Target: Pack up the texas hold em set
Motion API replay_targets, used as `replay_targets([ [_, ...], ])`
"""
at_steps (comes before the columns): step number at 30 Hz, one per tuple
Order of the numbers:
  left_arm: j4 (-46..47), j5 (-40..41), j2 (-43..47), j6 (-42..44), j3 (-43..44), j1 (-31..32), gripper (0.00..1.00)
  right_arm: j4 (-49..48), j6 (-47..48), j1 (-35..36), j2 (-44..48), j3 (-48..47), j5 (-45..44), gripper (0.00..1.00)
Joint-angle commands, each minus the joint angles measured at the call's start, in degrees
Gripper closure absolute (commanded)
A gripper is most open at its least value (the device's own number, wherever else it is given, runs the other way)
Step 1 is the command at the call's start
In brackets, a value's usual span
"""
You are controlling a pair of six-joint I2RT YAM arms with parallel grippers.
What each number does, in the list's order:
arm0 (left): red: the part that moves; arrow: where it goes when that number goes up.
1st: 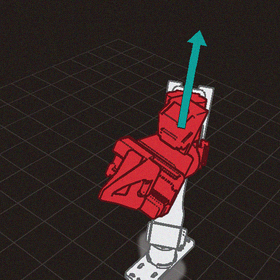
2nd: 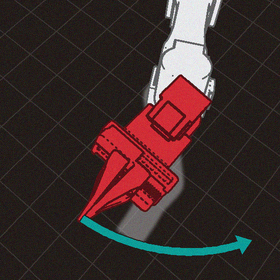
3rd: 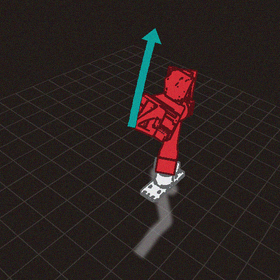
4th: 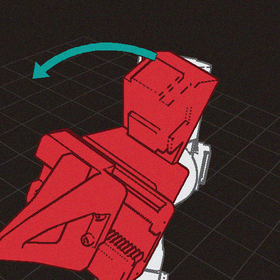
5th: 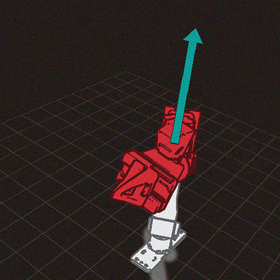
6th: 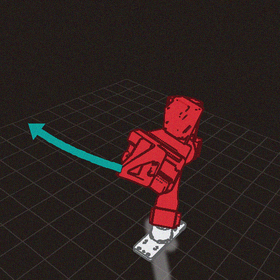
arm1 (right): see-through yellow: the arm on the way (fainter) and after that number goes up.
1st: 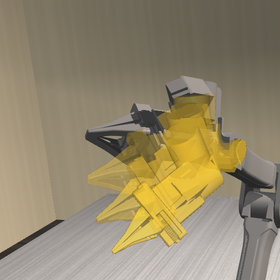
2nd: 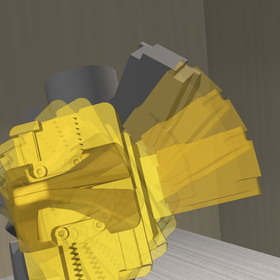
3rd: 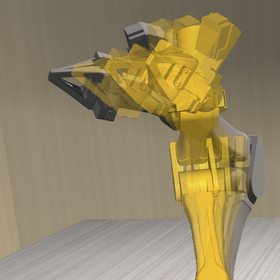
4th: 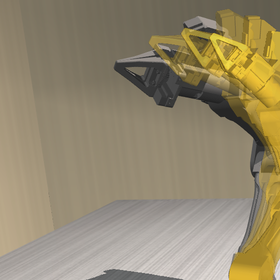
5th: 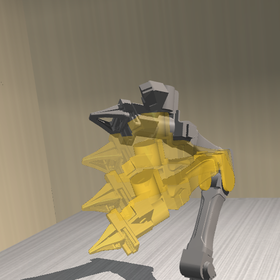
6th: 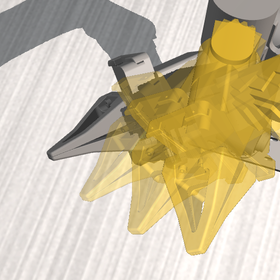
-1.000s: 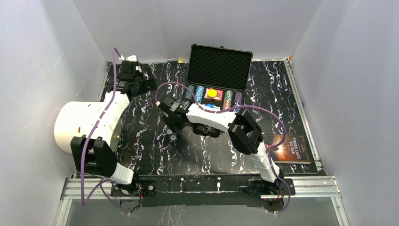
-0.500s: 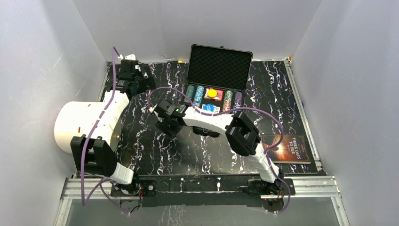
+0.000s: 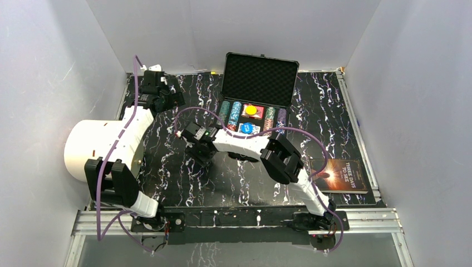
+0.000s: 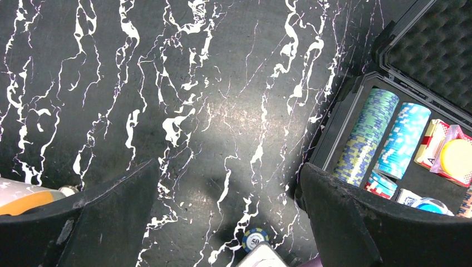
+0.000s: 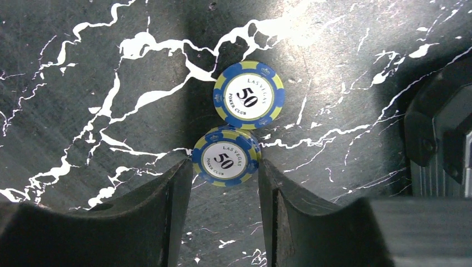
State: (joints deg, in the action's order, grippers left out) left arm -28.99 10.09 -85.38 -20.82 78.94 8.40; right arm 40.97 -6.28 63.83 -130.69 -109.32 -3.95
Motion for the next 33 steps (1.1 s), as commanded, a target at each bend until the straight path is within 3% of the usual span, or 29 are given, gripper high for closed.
replay_targets([
  [1, -1.1, -0.4, 0.1, 0.1, 2.4, -0.3, 0.02, -1.2, -0.6, 0.0, -0.4, -2.2, -2.0, 0.43],
  [9, -1.1, -0.6, -0.2, 0.1, 2.7, -0.2, 0.02, -1.1, -1.0, 0.1, -0.3, -2.3, -1.6, 0.3],
  [19, -1.1, -0.9, -0.6, 0.2, 3.1, -0.2, 0.02, -1.3, -1.0, -0.1, -2.4, -2.2, 1.0, 0.28],
  [21, -1.1, -1.0, -0.7, 0.1, 3.1, -0.2, 0.02, -1.2, -1.1, -0.2, -2.6, -2.2, 1.2, 0.31],
  [28, -1.1, -0.6, -0.4, 0.2, 2.9, -0.2, 0.02, -0.1, -1.4, -0.5, -0.2, 0.2, -0.6, 0.61],
  [33, -1.1, -0.9, -0.6, -0.2, 2.7, -0.2, 0.02, 0.0, -1.8, -0.6, 2.9, 2.5, -2.6, 0.65],
])
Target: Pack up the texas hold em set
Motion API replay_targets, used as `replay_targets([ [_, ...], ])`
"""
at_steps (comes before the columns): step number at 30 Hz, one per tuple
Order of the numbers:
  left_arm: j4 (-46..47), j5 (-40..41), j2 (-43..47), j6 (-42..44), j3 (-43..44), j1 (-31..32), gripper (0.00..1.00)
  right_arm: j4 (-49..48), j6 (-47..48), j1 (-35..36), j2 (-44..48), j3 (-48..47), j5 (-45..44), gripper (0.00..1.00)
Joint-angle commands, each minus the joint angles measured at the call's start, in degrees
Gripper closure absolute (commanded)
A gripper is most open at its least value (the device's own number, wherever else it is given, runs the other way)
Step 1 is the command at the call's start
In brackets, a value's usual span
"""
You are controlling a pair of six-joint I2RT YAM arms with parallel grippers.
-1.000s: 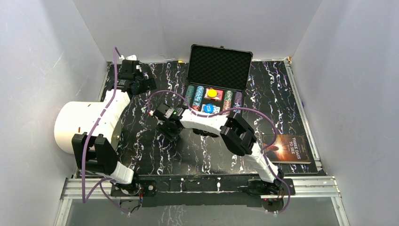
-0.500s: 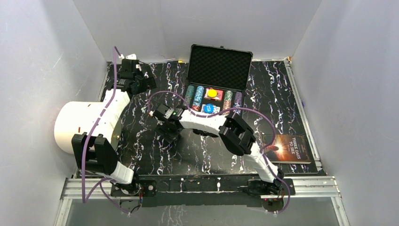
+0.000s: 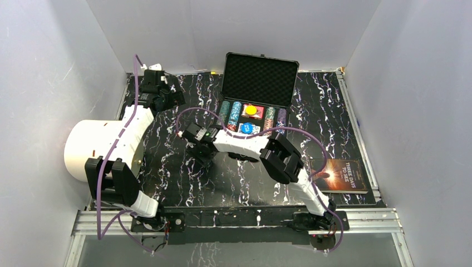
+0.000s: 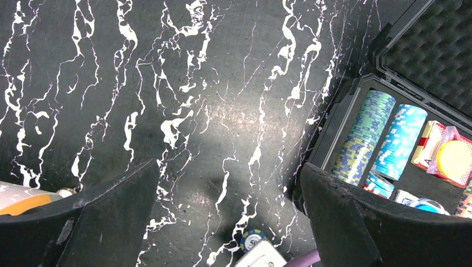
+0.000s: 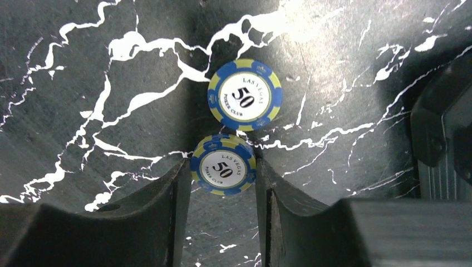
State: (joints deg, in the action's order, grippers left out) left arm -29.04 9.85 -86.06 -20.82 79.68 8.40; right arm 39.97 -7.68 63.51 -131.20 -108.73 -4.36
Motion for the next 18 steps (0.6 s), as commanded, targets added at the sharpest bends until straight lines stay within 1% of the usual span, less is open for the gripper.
replay_targets([
  [1, -1.1, -0.9, 0.2, -0.5, 1.9, -0.2, 0.02, 1.0, -0.6, -0.3, 4.1, 2.2, -2.5, 0.65],
  [4, -1.0, -1.3, 0.5, -1.0, 1.2, -0.2, 0.02, -0.4, -1.7, -0.7, 6.9, 3.5, -3.4, 0.66],
  [8, -0.8, -2.4, 1.2, -1.7, 0.4, -0.2, 0.01, -4.8, -4.5, -2.4, 12.2, 6.9, -3.2, 0.66],
  [13, 0.0, -5.5, 2.1, -3.6, 0.2, -0.2, 0.02, -11.0, -9.1, -6.9, 20.0, 11.0, -1.0, 0.65],
  [16, 2.9, -11.6, 3.1, -4.6, -1.1, -0.3, 0.02, -12.0, -12.5, -10.7, 23.5, 11.5, -0.4, 0.65],
  [17, 5.5, -14.3, 4.0, -5.7, -2.4, -0.3, 0.02, -11.8, -14.9, -13.3, 24.9, 11.0, -0.1, 0.64],
  [18, 9.8, -19.9, 5.3, -7.4, -5.5, -0.3, 0.02, -11.0, -18.2, -16.2, 26.2, 10.2, 0.0, 0.64],
])
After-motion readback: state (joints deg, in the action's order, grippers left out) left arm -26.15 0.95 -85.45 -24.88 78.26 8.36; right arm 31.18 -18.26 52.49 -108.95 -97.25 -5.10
